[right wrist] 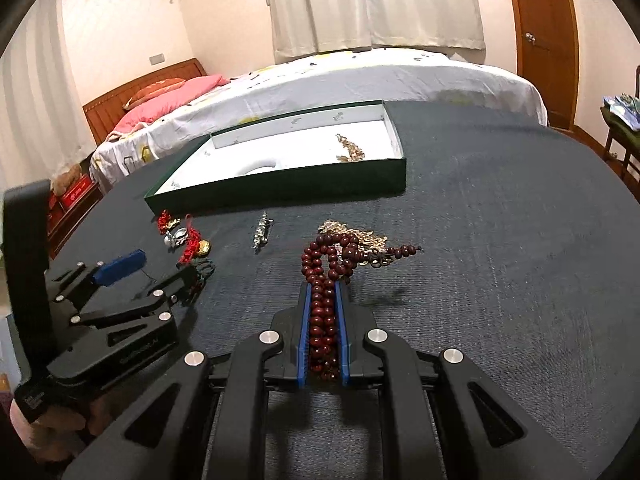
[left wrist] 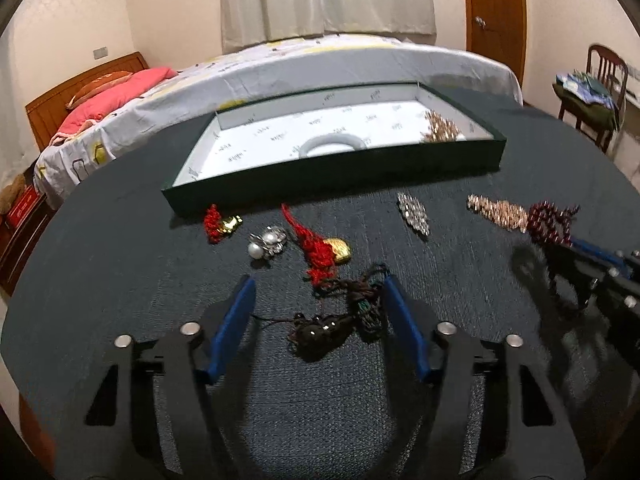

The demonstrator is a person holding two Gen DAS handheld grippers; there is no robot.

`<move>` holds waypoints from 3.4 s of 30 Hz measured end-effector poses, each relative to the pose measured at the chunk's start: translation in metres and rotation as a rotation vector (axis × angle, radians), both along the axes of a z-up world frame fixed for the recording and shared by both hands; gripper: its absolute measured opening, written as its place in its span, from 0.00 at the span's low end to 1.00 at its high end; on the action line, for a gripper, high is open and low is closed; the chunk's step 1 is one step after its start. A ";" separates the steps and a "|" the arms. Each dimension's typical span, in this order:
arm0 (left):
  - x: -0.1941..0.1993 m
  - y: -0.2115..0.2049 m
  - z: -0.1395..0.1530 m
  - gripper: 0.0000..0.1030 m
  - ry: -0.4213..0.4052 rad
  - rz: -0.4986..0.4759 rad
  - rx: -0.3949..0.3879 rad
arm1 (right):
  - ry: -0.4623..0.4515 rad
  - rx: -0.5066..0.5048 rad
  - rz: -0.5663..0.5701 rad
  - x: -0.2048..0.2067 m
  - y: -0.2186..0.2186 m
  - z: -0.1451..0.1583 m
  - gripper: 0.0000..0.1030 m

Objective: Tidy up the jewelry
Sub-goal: 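Grasp the black cord pendant with the left gripper while the right holds the beads, then lift the black cord pendant and red beads over the box with both grippers, then open both grippers to drop the pendant and beads into the box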

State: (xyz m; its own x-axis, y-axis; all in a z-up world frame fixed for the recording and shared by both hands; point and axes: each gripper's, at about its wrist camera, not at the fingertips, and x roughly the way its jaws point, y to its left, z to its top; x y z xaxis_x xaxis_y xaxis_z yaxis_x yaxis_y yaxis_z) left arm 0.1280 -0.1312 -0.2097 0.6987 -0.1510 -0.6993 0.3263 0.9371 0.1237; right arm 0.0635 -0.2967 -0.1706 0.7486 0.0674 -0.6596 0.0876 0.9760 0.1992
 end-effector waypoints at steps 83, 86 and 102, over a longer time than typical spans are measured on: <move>0.114 0.021 0.114 0.08 -0.288 -0.005 -0.212 | -0.254 0.005 0.060 0.137 0.016 0.079 0.12; 0.138 0.016 0.089 0.08 -0.215 0.002 -0.194 | -0.182 0.024 0.062 0.156 0.016 0.055 0.12; 0.192 0.019 0.017 0.09 0.056 0.033 -0.134 | 0.081 0.033 0.030 0.195 0.011 -0.006 0.12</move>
State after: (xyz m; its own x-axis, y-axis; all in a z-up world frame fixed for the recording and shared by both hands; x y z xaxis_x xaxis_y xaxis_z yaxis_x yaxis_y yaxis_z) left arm 0.3197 -0.1126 -0.1922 0.6651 -0.2229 -0.7127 0.2976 0.9545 -0.0208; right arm 0.2587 -0.2853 -0.1762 0.6903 0.1115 -0.7148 0.0757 0.9715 0.2246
